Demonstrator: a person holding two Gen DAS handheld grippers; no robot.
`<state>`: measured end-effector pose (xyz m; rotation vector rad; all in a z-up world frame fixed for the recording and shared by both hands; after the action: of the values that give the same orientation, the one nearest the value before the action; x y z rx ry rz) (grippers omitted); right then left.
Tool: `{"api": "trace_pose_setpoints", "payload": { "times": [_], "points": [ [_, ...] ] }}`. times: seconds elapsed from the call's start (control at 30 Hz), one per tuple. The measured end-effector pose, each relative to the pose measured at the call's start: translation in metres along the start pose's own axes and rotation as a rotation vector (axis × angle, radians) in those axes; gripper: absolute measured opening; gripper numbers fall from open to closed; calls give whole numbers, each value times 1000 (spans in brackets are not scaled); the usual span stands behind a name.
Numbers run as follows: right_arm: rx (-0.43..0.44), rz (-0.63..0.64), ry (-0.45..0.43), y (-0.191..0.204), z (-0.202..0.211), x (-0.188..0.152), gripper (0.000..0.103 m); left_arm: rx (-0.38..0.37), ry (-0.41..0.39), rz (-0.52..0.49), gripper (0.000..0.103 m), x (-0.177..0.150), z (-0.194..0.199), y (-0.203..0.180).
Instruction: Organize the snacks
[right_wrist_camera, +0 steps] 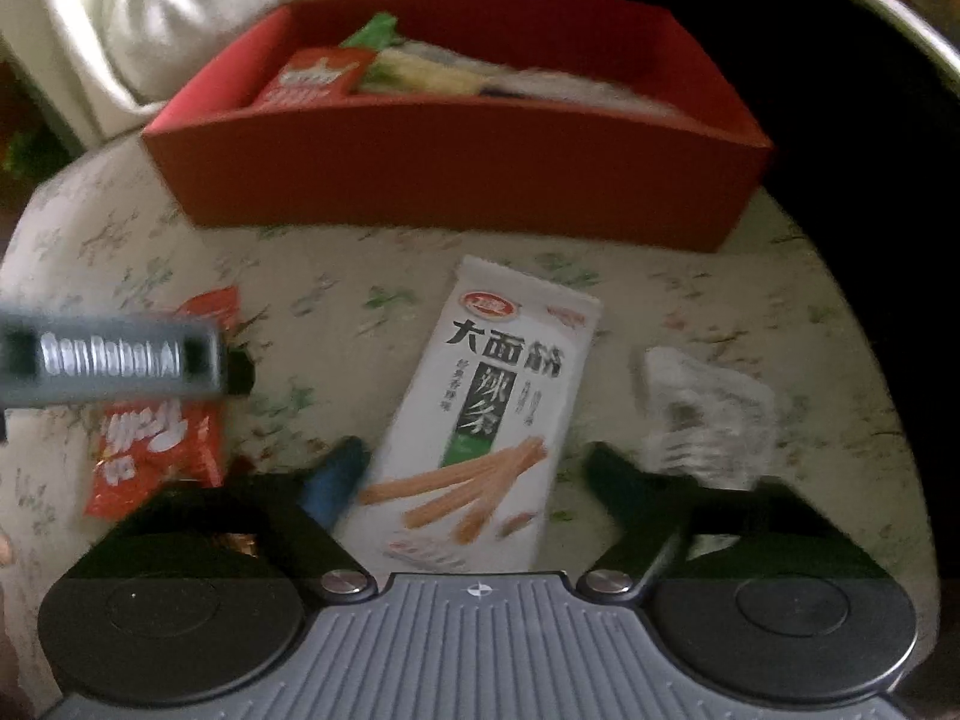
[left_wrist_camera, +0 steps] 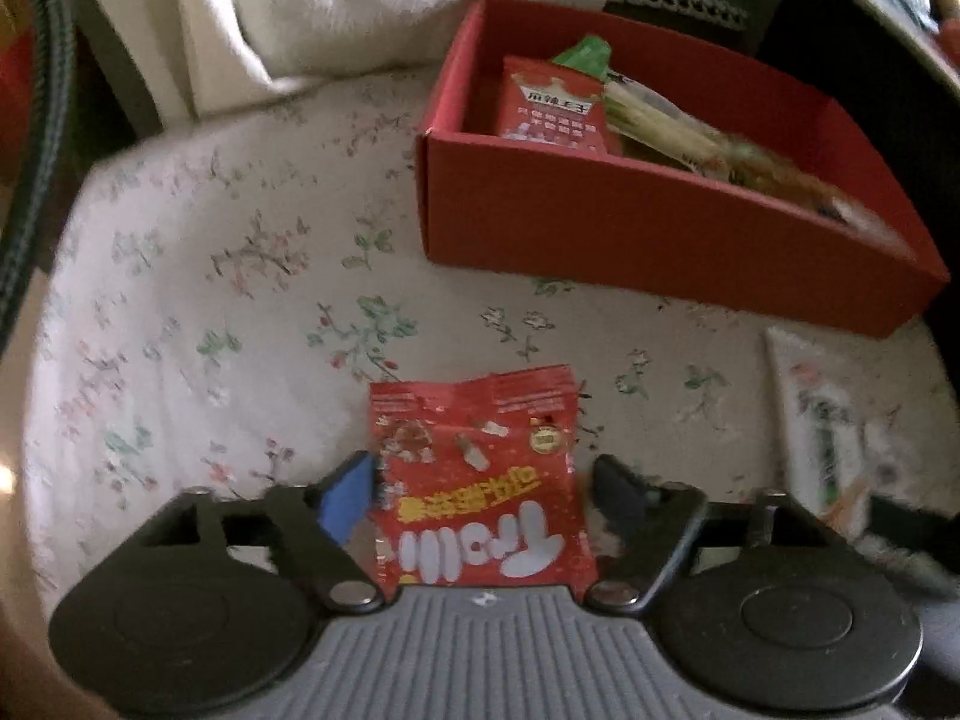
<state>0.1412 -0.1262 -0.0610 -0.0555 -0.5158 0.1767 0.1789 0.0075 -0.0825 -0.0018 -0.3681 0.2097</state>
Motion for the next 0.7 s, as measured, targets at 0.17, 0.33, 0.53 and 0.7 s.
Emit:
{"api": "trace_pose_setpoints", "payload": {
  "times": [0.17, 0.33, 0.53, 0.7],
  "points": [
    [60, -74, -8, -24, 4, 3, 61, -33, 6, 12, 54, -1, 4, 9],
    [127, -109, -27, -32, 7, 11, 57, -62, 4, 19, 53, -2, 11, 12],
    [153, -136, -68, -35, 21, 19, 56, -74, -53, -4, 53, 3, 27, 8],
    [141, -128, -40, -33, 13, 18, 56, -69, -38, 1, 53, 2, 23, 9]
  ]
}}
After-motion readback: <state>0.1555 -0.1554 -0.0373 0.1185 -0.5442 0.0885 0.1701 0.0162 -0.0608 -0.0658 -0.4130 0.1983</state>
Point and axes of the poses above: each gripper's, at about its wrist camera, not at the fingertips, and z roughly against the way its jaws point, y to its left, x to its top, the point moved 2 cm from there along -z, roughly the way its jaws point, and after that the axes turned 1 degree about y, right-handed, at the moved point
